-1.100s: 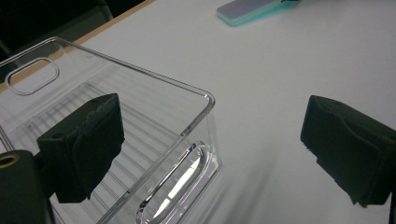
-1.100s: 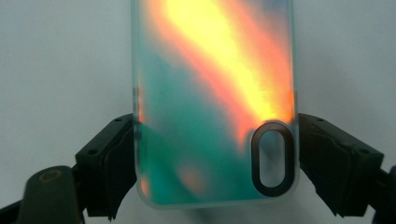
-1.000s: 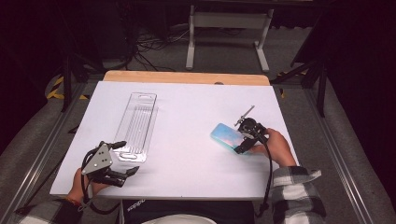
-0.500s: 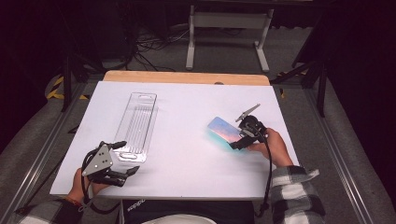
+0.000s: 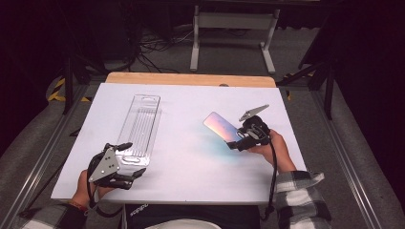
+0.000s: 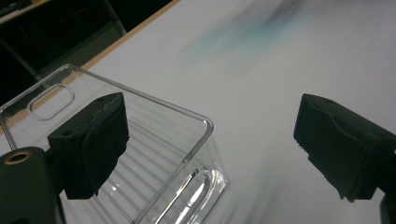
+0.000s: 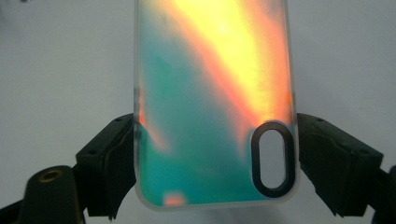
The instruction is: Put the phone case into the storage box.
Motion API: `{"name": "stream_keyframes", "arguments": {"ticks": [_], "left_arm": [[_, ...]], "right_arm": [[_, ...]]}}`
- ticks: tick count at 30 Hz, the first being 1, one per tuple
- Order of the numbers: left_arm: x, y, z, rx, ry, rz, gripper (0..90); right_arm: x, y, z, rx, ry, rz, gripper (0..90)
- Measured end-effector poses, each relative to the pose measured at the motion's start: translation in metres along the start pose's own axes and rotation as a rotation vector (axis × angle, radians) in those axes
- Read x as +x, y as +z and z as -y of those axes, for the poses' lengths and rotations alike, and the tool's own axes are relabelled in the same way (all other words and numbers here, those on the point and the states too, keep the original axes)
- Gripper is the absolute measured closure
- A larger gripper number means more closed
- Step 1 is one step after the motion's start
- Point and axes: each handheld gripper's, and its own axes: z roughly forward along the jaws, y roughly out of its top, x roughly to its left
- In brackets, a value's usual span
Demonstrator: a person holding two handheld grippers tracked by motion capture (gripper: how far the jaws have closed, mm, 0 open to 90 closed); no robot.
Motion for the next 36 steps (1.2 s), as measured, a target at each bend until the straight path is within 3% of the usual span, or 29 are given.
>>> {"name": "stream_keyframes", "arguments": {"ticks": [3,9,13,18,36], "left_arm": [[-0.002,0.002,-0.003,-0.002,0.023,-0.002,11.9],[-0.001,0.002,-0.007,-0.018,0.017,-0.010,11.6],[0.003,0.003,-0.011,-0.020,0.033,-0.019,11.9],[0.008,0.005,-0.018,-0.034,0.039,-0.020,12.8],[0.003,0.023,-0.040,-0.058,0.097,0.017,14.1]], "right_arm": [[0.007,-0.002,-0.004,-0.026,-0.007,-0.007,18.0],[0.011,-0.008,-0.008,-0.071,0.002,-0.011,18.0],[0.014,-0.012,-0.010,-0.098,-0.003,-0.009,18.0],[0.018,-0.013,-0.013,-0.108,-0.013,-0.008,18.0],[0.022,-0.024,-0.020,-0.183,0.011,-0.009,17.9]]}}
